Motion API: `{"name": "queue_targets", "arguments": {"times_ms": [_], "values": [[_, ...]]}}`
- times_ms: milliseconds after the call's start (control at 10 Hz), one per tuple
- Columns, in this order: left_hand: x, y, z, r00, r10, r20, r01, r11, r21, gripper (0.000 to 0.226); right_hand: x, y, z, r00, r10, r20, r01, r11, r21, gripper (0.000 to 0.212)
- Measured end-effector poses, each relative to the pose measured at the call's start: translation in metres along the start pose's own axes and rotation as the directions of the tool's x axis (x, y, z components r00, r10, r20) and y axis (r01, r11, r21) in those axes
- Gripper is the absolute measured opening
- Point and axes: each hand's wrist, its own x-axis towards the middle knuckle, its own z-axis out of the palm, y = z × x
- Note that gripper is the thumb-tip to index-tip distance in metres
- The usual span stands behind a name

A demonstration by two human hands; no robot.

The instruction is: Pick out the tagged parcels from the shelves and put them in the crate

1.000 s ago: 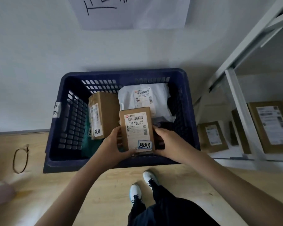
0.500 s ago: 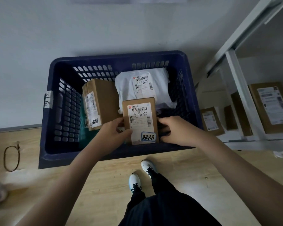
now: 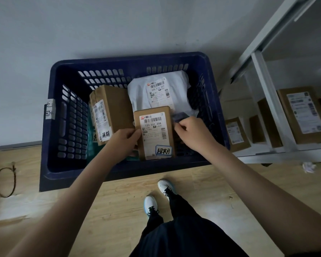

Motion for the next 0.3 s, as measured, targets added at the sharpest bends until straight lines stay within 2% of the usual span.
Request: {"name": "queue_targets", "arguments": {"times_ms": [100,300], "values": [[-0.0031,-0.0046,-0.0012,0.999,0.047,-0.018,-0.048,0.998,-0.044,0.028,-0.0015,0.0070,0.0049,0.998,-0.002,-0.055,0.001,1.000,-0.025,0.052],[-0.0003,-0.0120,-0.0103,0.980,0.151,-0.133,-0.134,0.983,0.126,0.036,-0.0050,0.0056,0.0031,0.996,0.049,-0.081,-0.054,0.997,-0.063,0.047]]}}
